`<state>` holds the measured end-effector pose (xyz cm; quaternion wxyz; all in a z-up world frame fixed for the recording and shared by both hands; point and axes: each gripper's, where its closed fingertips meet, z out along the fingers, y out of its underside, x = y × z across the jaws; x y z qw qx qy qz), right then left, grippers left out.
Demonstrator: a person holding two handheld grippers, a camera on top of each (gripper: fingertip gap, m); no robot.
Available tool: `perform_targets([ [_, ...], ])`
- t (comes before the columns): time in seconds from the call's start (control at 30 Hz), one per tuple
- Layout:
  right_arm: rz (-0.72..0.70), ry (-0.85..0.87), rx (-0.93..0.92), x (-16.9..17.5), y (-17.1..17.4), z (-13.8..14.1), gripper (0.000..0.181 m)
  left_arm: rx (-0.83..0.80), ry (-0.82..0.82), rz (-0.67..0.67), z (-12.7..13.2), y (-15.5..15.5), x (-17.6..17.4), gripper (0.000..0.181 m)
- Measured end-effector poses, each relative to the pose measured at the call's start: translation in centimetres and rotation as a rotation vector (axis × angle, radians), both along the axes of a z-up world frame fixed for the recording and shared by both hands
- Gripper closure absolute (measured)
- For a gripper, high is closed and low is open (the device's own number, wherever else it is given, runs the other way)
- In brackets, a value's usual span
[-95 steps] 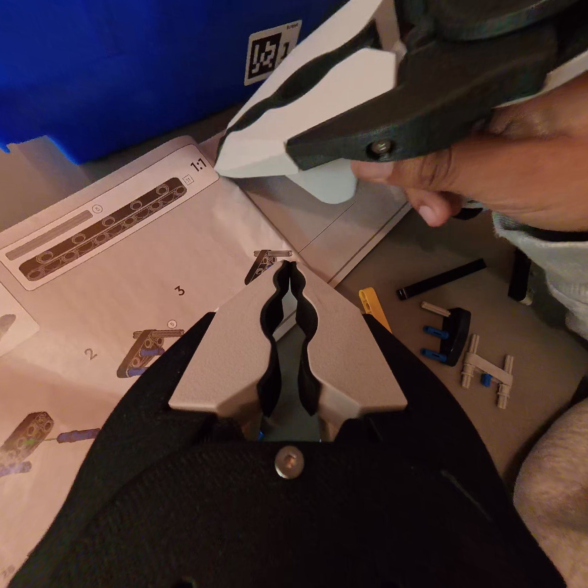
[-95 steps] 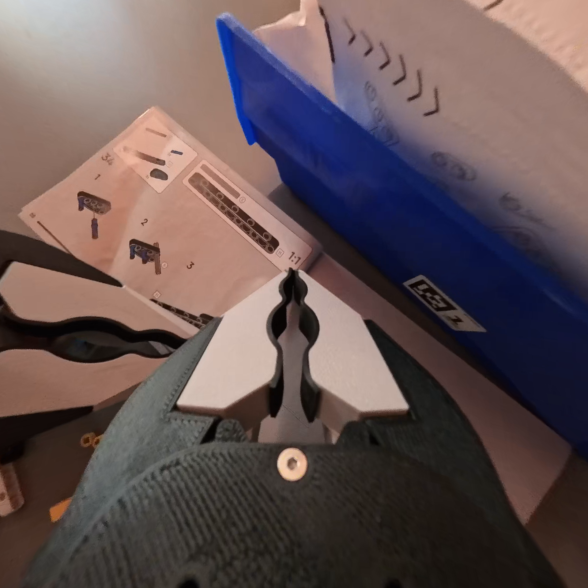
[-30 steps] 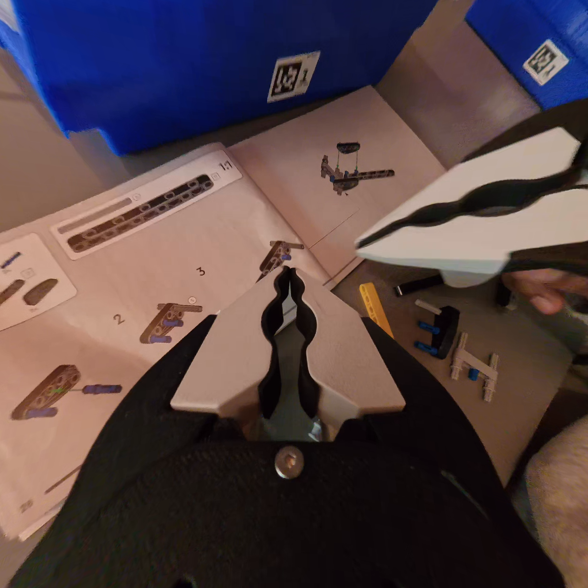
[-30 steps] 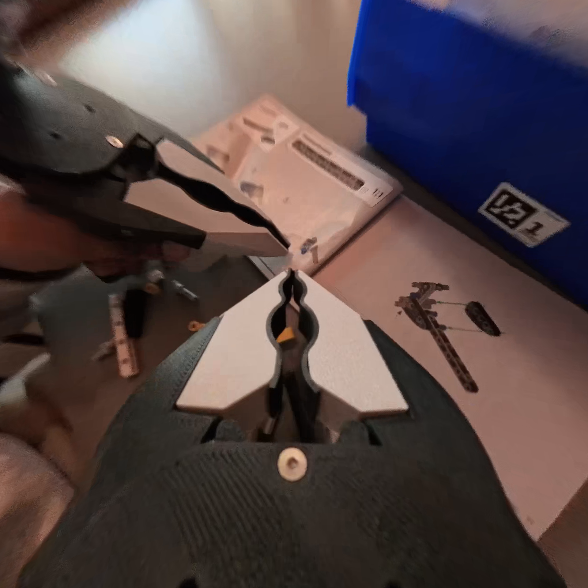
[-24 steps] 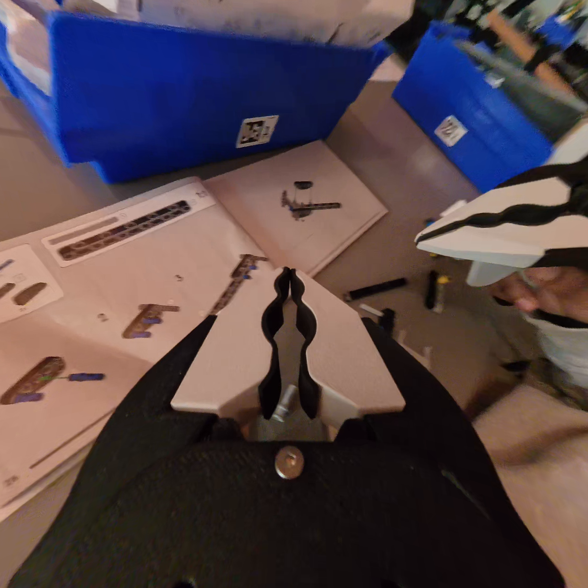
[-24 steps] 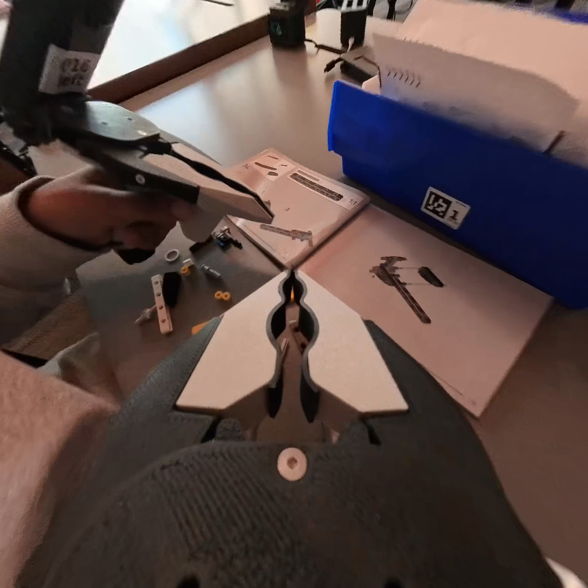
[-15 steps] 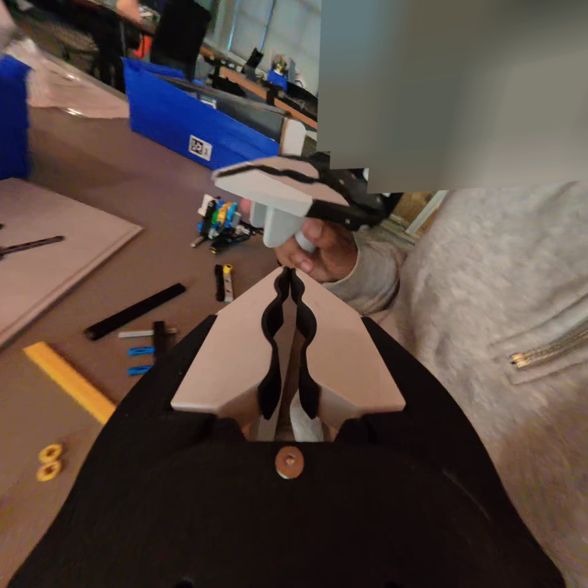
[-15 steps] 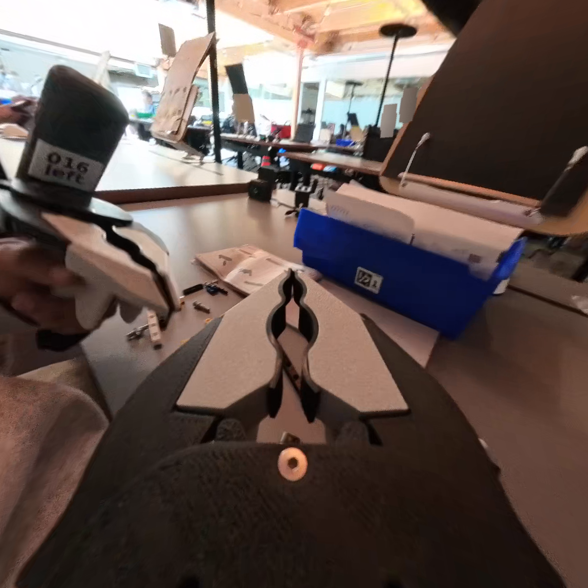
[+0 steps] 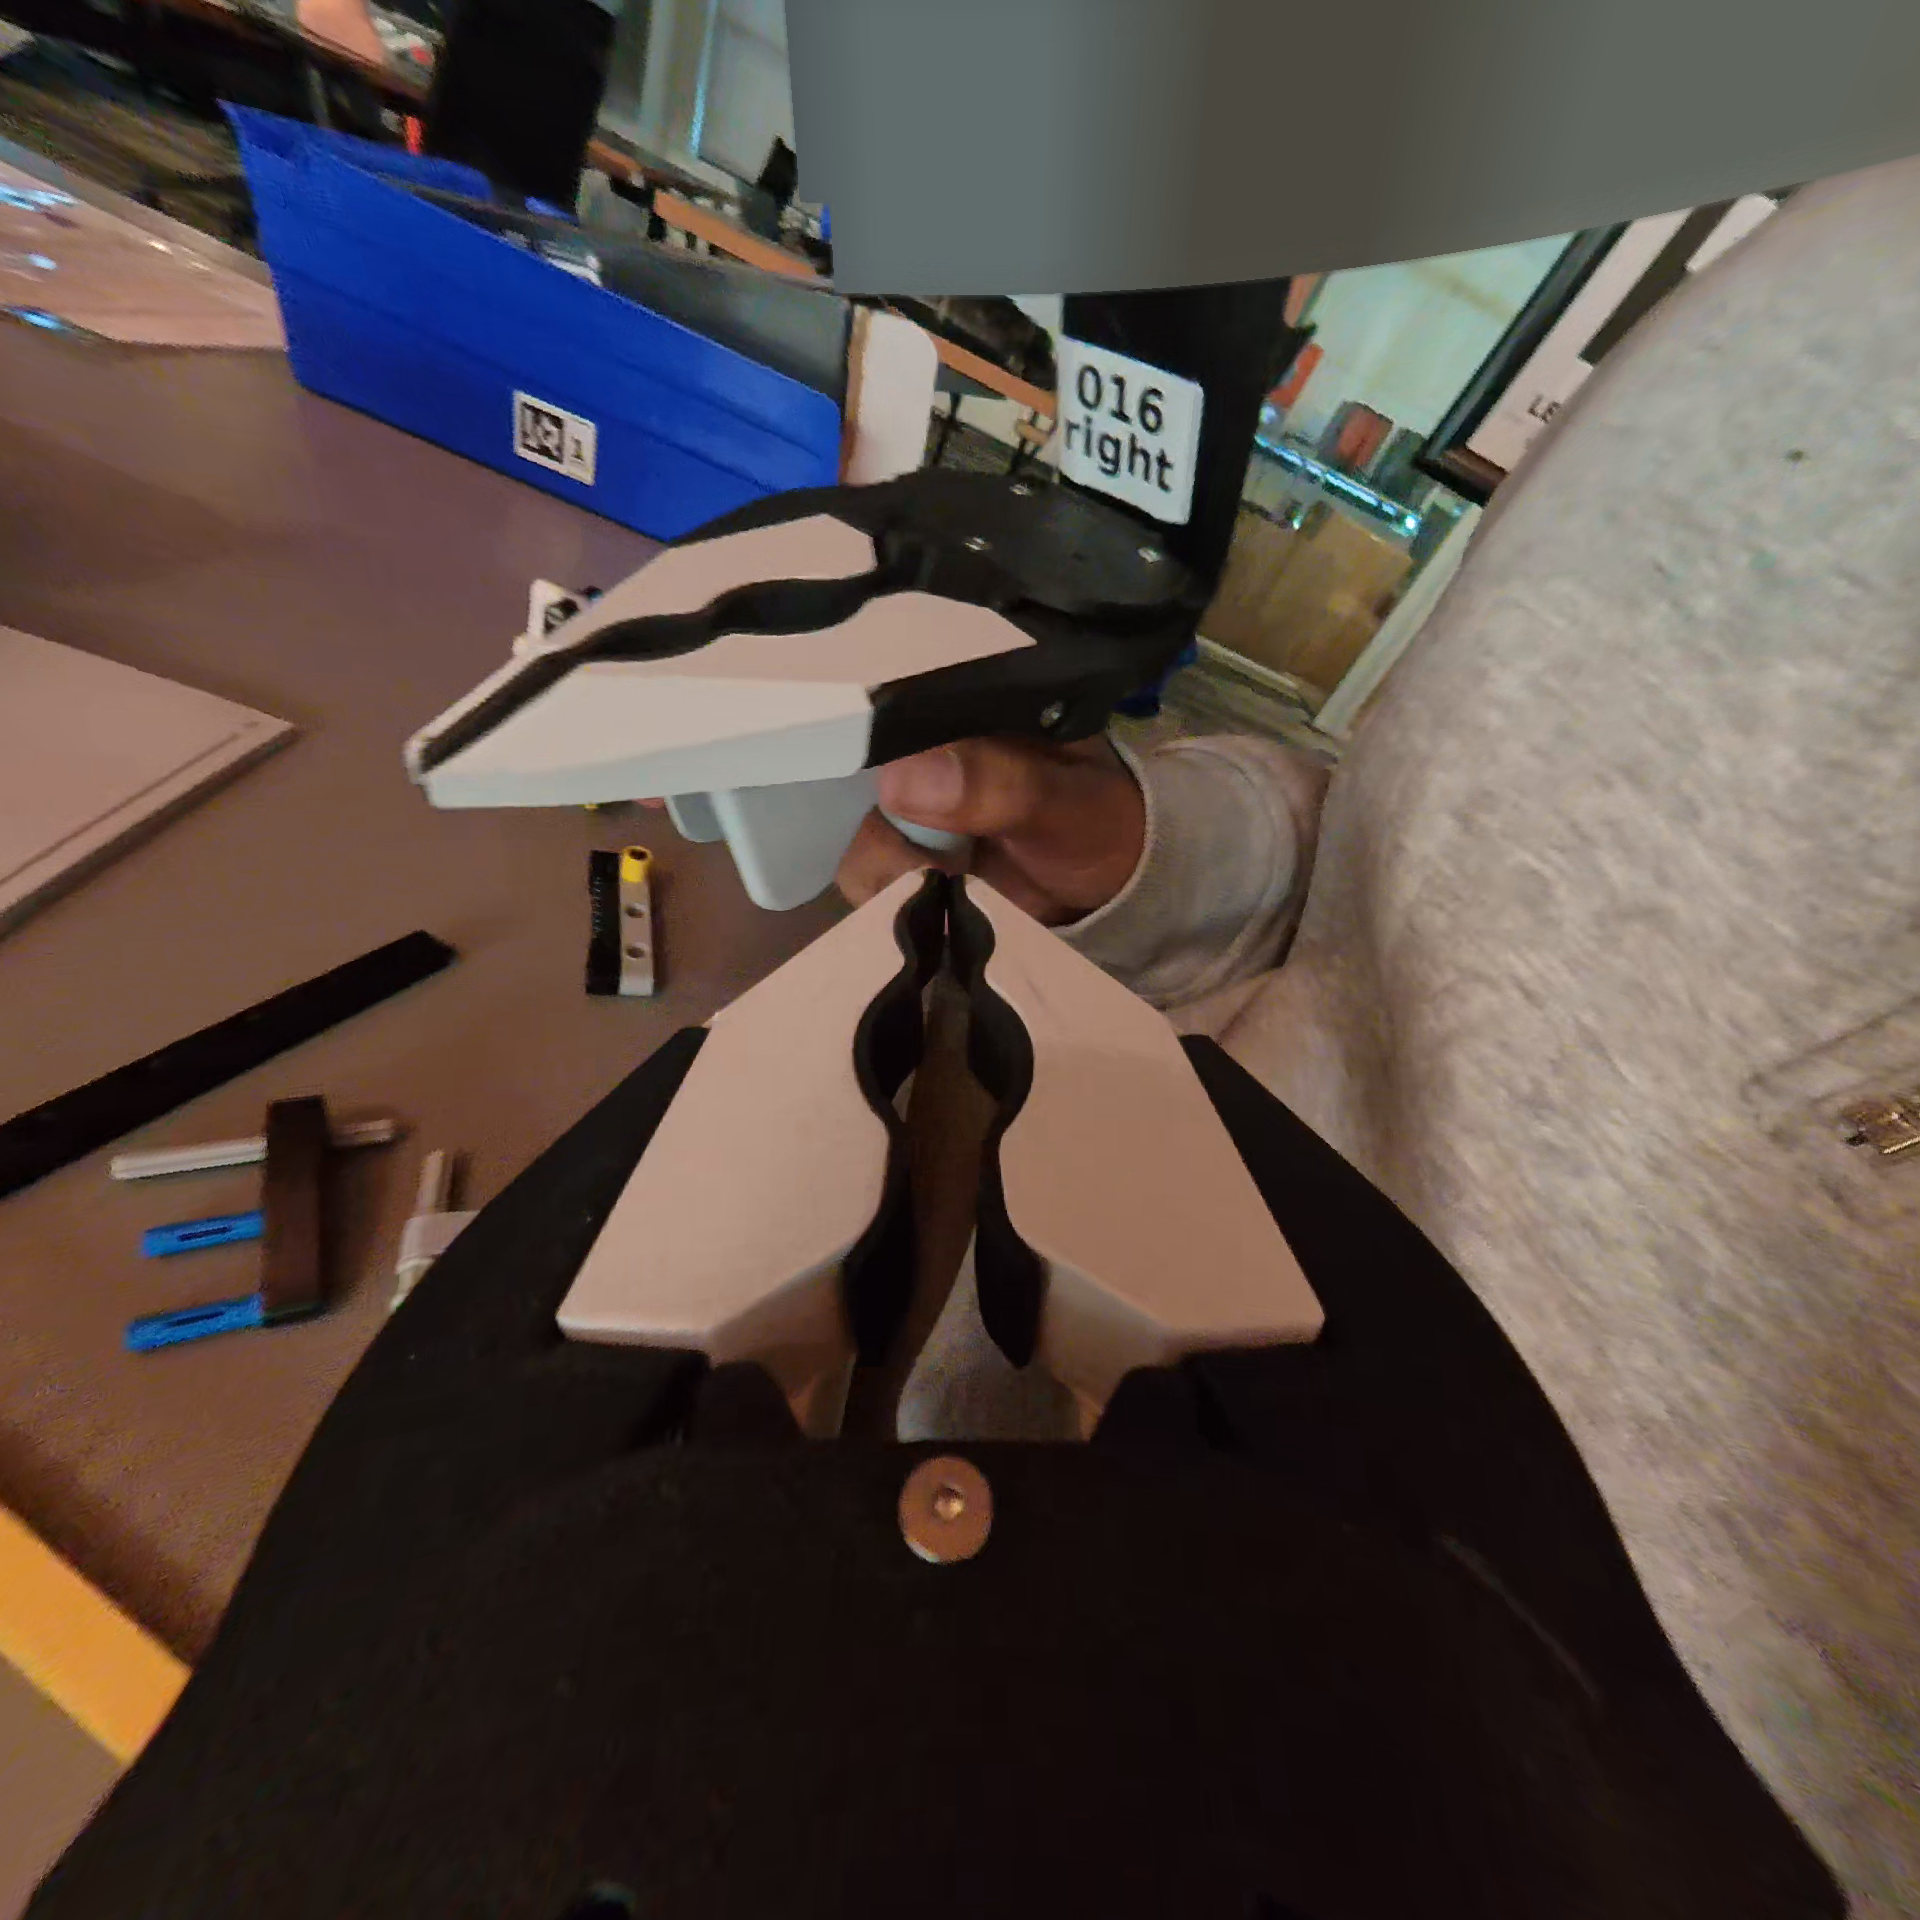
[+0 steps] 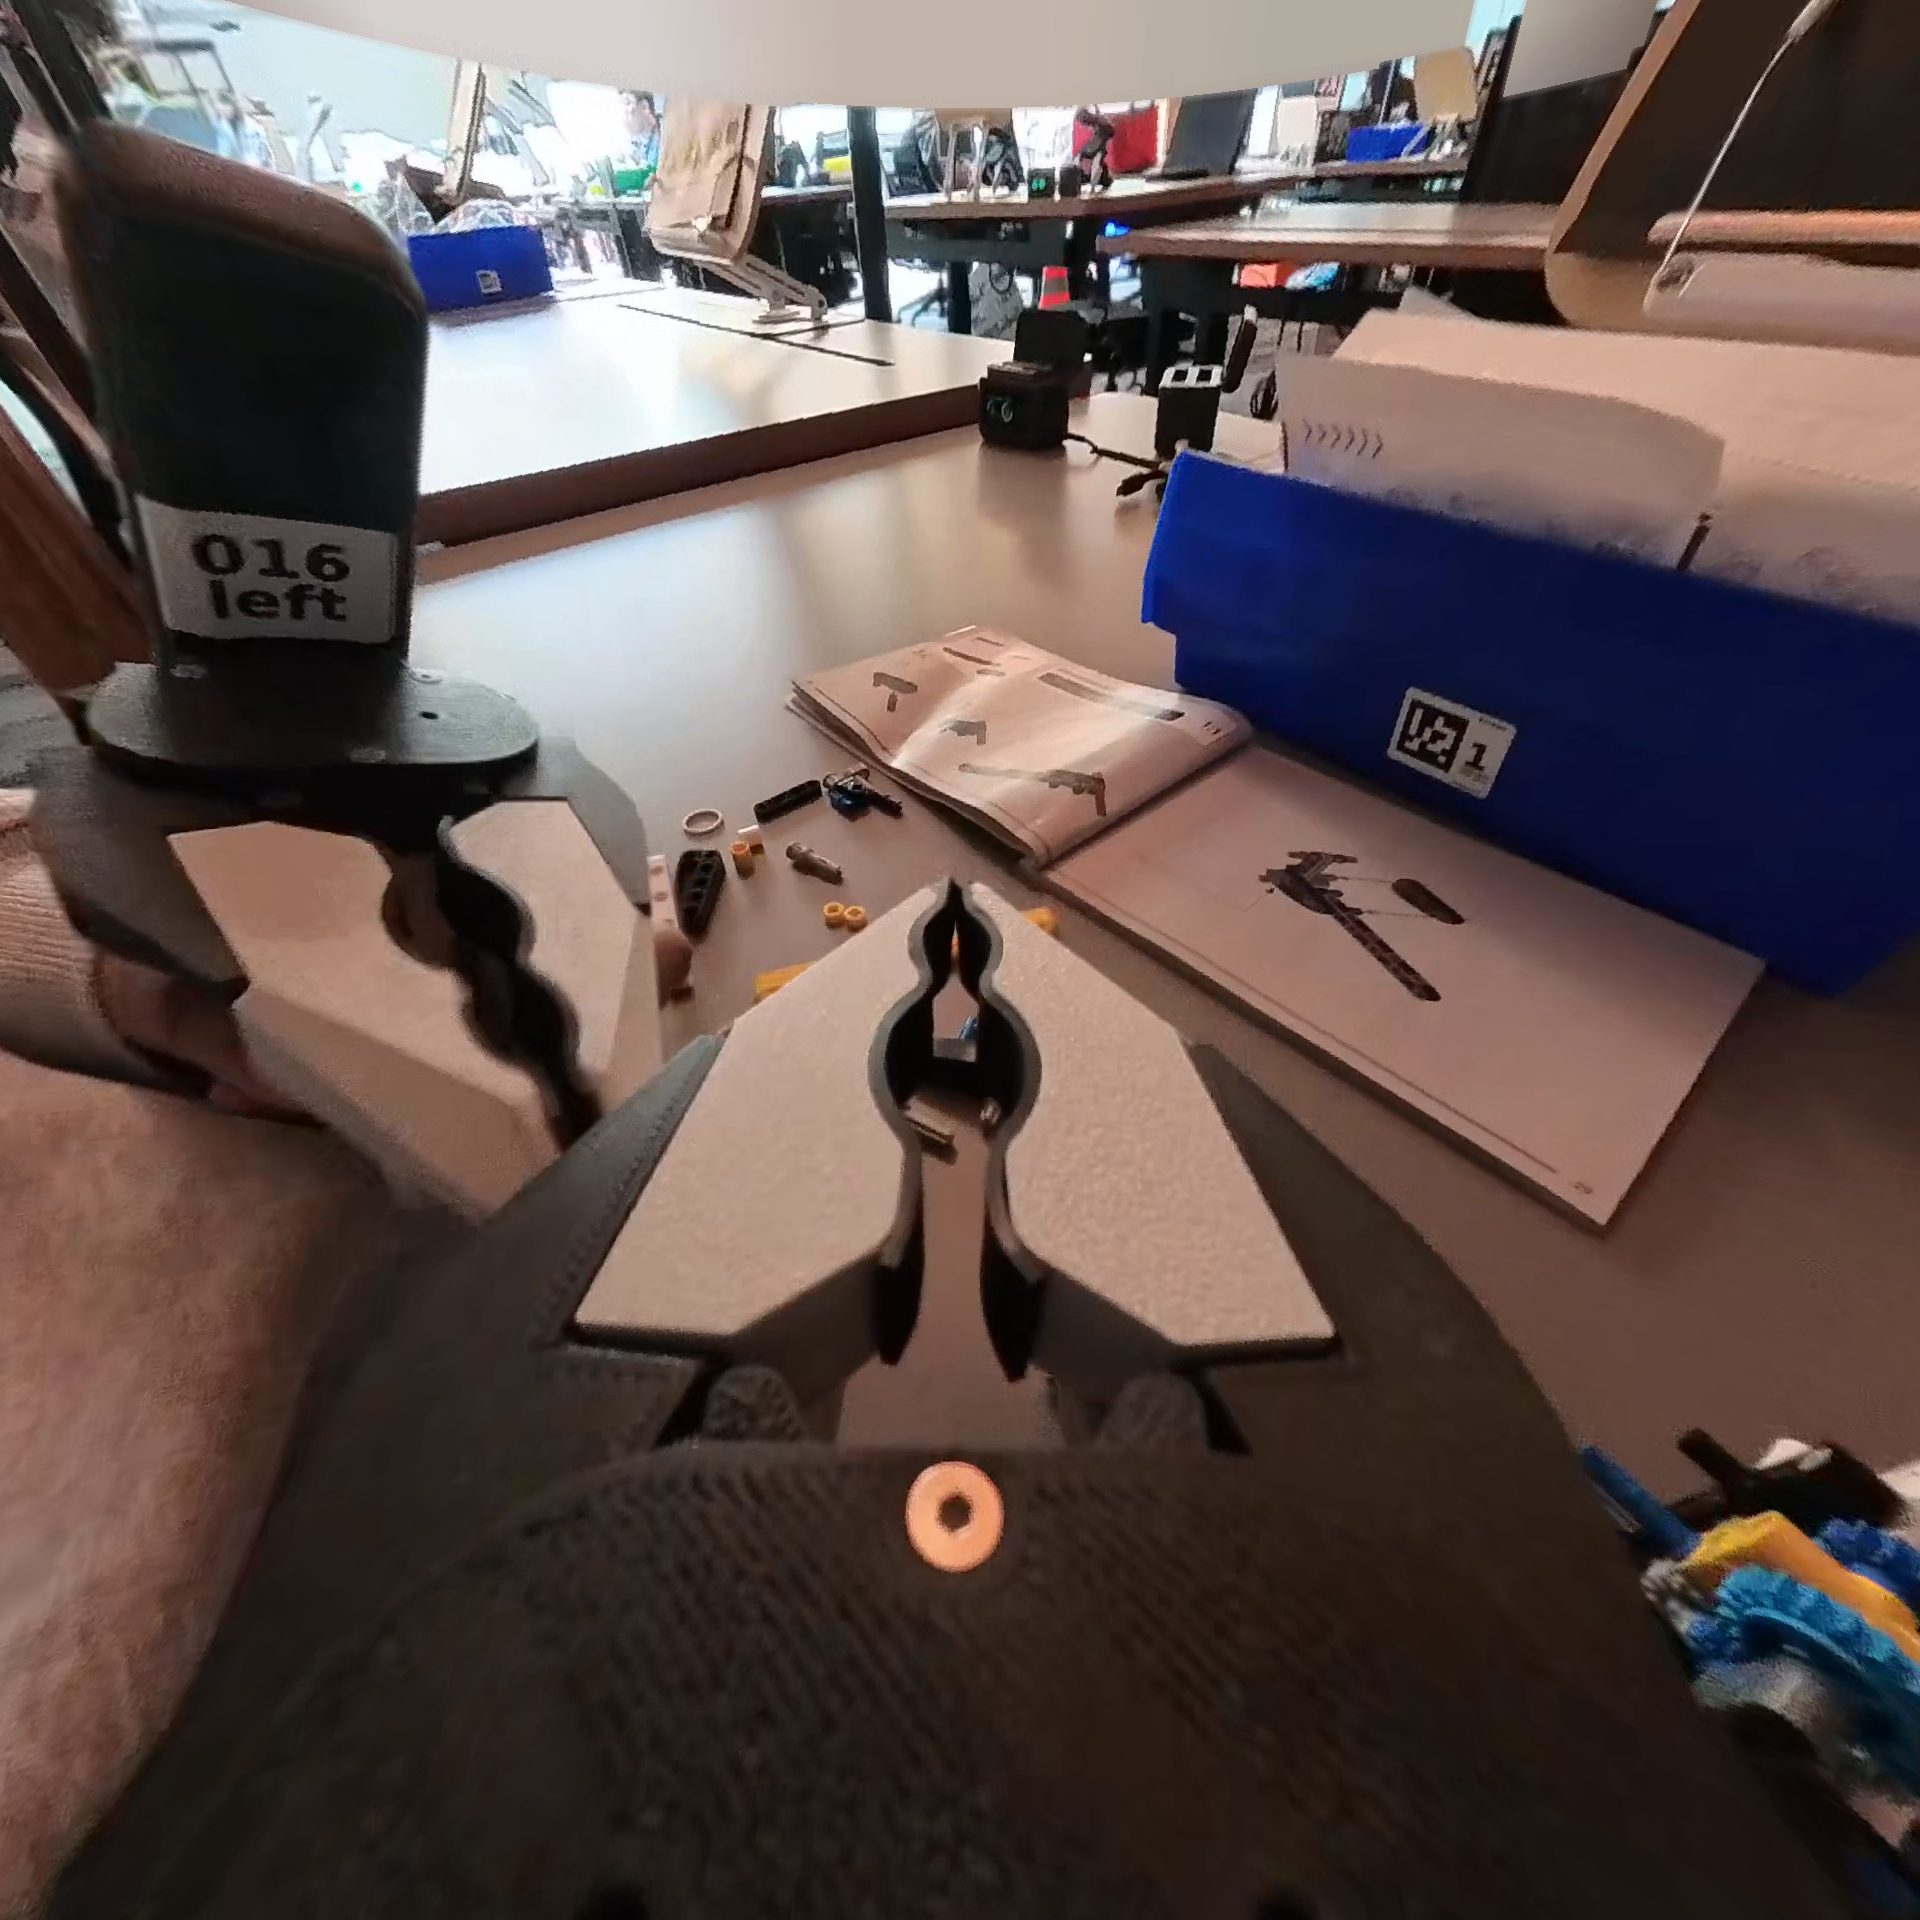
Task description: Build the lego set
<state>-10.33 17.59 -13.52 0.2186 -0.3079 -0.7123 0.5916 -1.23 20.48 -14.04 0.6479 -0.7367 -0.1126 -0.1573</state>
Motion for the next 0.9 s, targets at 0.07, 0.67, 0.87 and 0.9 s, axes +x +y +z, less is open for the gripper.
perform_targets([
  [0.07, 0.001, -0.016, 0.009, -0.1, 0.0, -0.5, 0.181, -0.024, 0.026, -0.017, -0.6, 0.3, 0.4, 0.181],
  [0.67, -0.006, -0.071, 0.057, -0.7, -0.2, -2.4, 0.181, -0.031, 0.011, -0.067, -1.2, -0.2, 0.7, 0.181],
  [0.87, -0.017, -0.07, 0.047, -0.8, 0.1, -2.1, 0.181, -0.023, 0.001, -0.068, -1.1, -0.2, 0.6, 0.181],
  [0.9, -0.018, -0.071, 0.046, -0.8, 0.1, -2.1, 0.181, -0.022, 0.0, -0.068, -1.1, -0.2, 0.6, 0.181],
])
